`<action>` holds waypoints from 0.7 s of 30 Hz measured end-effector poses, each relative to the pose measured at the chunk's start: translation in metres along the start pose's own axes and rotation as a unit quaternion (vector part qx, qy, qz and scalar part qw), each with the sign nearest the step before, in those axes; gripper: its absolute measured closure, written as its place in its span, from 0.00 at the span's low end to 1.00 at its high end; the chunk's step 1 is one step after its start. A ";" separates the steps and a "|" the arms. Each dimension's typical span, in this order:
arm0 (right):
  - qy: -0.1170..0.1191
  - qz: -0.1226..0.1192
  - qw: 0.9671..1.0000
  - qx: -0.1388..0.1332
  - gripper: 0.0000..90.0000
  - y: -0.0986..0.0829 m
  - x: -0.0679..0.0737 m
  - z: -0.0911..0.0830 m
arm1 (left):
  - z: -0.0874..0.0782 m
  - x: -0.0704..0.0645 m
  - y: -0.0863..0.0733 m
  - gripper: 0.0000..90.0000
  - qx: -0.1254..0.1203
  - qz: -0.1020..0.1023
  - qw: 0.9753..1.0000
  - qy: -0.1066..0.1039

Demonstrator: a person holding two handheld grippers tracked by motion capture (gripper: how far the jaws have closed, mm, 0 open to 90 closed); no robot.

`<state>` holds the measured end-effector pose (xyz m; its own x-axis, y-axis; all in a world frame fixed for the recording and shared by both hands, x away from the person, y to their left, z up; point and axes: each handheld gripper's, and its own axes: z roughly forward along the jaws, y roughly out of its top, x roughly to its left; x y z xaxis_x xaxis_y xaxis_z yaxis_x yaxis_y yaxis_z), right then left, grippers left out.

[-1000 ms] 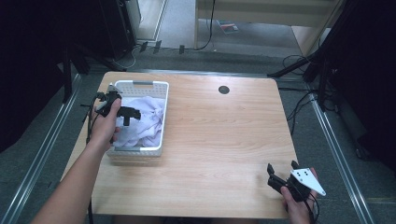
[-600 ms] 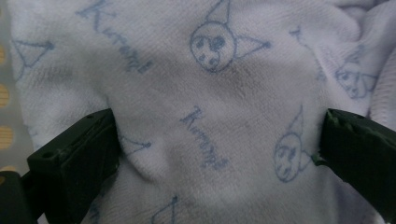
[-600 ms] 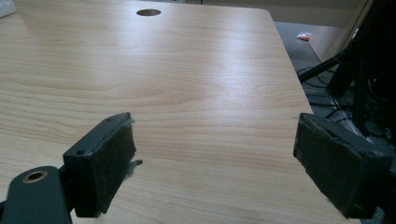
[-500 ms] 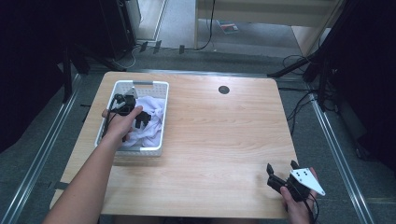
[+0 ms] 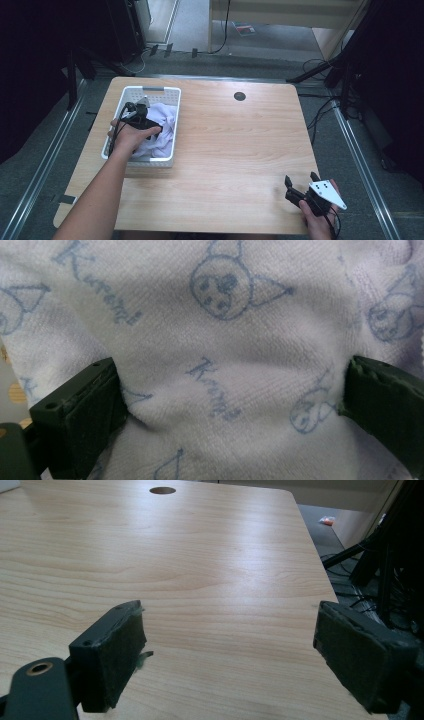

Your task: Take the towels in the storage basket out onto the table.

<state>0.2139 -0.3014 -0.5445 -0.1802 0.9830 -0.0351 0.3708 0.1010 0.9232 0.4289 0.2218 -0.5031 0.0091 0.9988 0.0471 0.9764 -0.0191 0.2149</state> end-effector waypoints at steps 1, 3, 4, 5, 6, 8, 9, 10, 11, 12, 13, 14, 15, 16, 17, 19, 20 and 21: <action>0.000 0.000 1.000 0.000 0.15 0.000 0.000 0.000 | 0.000 0.000 0.000 0.00 0.000 0.000 1.000 0.000; 0.000 0.000 1.000 0.001 0.15 0.000 0.000 0.000 | 0.000 -0.001 -0.001 0.03 0.000 0.006 1.000 0.008; 0.000 0.000 1.000 0.001 0.15 0.000 0.000 0.000 | 0.000 -0.002 -0.001 0.03 0.001 0.012 1.000 0.013; 0.000 -0.001 1.000 0.001 0.15 0.000 0.000 0.000 | 0.000 -0.004 -0.001 0.04 0.000 0.013 1.000 0.020; -0.002 -0.002 1.000 0.001 0.15 0.000 0.001 0.000 | 0.001 -0.005 -0.002 0.07 -0.002 0.015 1.000 0.021; -0.002 -0.003 1.000 0.001 0.15 0.000 0.001 0.000 | 0.000 -0.004 -0.002 0.10 -0.002 0.017 1.000 0.022; -0.002 -0.003 1.000 0.001 0.15 0.000 0.001 0.000 | -0.001 -0.003 -0.003 0.12 0.000 0.024 0.999 0.023; -0.002 -0.004 1.000 0.002 0.15 0.000 0.001 0.000 | -0.001 -0.002 -0.003 0.15 0.001 0.024 0.999 0.022; -0.002 -0.004 1.000 0.002 0.15 0.000 0.001 0.000 | -0.002 -0.002 -0.003 0.17 0.002 0.025 0.999 0.023; -0.002 -0.004 1.000 0.001 0.15 0.000 0.001 0.000 | -0.002 -0.002 -0.003 0.20 0.000 0.025 0.999 0.023; -0.001 -0.004 1.000 0.002 0.15 0.000 0.001 0.000 | -0.003 -0.001 -0.004 0.23 0.000 0.025 0.999 0.023; -0.001 -0.005 1.000 0.002 0.15 0.000 0.002 0.000 | -0.004 0.000 -0.004 0.27 0.001 0.027 0.999 0.024; -0.001 -0.006 1.000 0.002 0.15 0.000 0.002 0.000 | -0.004 0.000 -0.004 0.30 -0.001 0.023 0.999 0.023; -0.001 -0.006 1.000 0.002 0.15 0.000 0.002 0.000 | -0.006 0.002 -0.004 0.34 0.001 0.025 0.999 0.023; -0.001 -0.006 1.000 0.002 0.15 0.000 0.002 0.000 | -0.006 0.004 -0.005 0.40 0.001 0.024 0.999 0.022; 0.000 -0.006 1.000 0.002 0.15 0.000 0.002 0.000 | -0.008 0.007 -0.005 0.48 0.000 0.017 1.000 0.015; 0.000 -0.006 1.000 0.002 0.15 0.000 0.002 0.000 | -0.008 0.009 -0.004 0.50 0.000 0.017 1.000 0.012; 0.000 -0.006 1.000 0.002 0.15 0.000 0.002 0.000 | -0.009 0.010 -0.004 0.52 0.001 0.018 1.000 0.010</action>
<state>0.2138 -0.2998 -0.5452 -0.1842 0.9818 -0.0472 0.3726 0.1142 0.9209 0.4227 0.2319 -0.4950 0.0397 0.9964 0.0744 0.9762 -0.0545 0.2099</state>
